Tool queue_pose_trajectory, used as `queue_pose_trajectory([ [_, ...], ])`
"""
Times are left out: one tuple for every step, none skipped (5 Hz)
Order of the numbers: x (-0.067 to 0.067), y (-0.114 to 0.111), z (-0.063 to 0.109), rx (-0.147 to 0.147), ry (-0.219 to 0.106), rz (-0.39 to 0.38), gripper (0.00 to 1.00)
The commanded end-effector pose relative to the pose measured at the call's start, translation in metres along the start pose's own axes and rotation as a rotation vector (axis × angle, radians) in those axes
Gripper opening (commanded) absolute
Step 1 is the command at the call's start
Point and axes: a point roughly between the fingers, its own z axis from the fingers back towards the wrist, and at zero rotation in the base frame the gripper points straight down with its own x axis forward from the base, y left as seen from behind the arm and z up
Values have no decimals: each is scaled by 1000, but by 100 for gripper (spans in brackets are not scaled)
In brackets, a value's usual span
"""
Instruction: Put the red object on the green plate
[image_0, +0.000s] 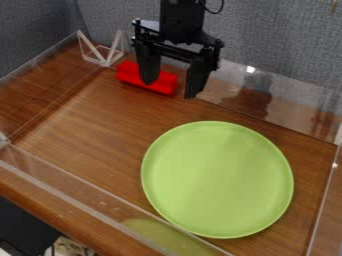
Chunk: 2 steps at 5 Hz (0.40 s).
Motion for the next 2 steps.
queue_pose_trajectory([
  [15, 28, -8, 35, -5, -108, 100],
  [33, 50, -17, 75, -16, -328, 100],
])
